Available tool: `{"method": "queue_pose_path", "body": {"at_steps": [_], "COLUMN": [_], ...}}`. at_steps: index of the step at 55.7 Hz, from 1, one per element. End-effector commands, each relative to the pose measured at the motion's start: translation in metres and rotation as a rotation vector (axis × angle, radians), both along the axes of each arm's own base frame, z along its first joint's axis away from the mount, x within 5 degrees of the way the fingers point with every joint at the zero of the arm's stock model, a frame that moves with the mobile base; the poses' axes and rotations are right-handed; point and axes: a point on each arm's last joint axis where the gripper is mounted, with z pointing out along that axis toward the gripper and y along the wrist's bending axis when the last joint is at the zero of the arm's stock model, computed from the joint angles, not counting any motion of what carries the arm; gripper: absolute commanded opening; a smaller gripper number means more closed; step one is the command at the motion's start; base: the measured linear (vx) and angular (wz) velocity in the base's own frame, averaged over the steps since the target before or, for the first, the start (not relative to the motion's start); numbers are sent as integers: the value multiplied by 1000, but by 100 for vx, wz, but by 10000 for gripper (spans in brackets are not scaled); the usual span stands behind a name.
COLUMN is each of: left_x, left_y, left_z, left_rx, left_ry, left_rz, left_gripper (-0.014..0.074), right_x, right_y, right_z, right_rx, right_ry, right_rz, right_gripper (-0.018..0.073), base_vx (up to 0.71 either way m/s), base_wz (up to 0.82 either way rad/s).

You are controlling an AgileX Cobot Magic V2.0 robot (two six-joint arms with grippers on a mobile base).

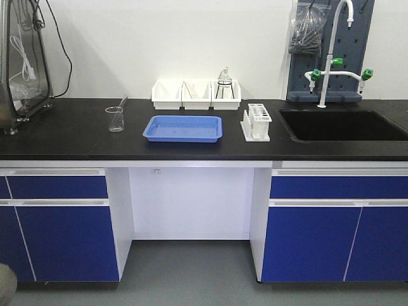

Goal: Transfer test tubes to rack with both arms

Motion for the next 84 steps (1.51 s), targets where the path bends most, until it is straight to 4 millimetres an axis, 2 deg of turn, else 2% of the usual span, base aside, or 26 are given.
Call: {"method": "queue_pose_path", "body": {"at_steps": [1, 51, 84], "left_x": [1, 1, 1], "left_y": [1, 1, 1], "left_z": [-2, -2, -2], "left_rx": [-15, -15, -15], "left_ry": [-47, -47, -47], "left_rz": [7, 7, 6], "left_gripper": [-7, -7, -7], "right_x": [0, 0, 0], "right_y": [1, 1, 1], "right_z": [5, 5, 5], "right_rx": [-8, -8, -8], "right_ry": [-74, -74, -74], "right_rz": [12, 12, 12], "right_gripper": [-11, -11, -11], "base_vx": [0, 1, 15], "base_wz": [-1, 2, -2]}}
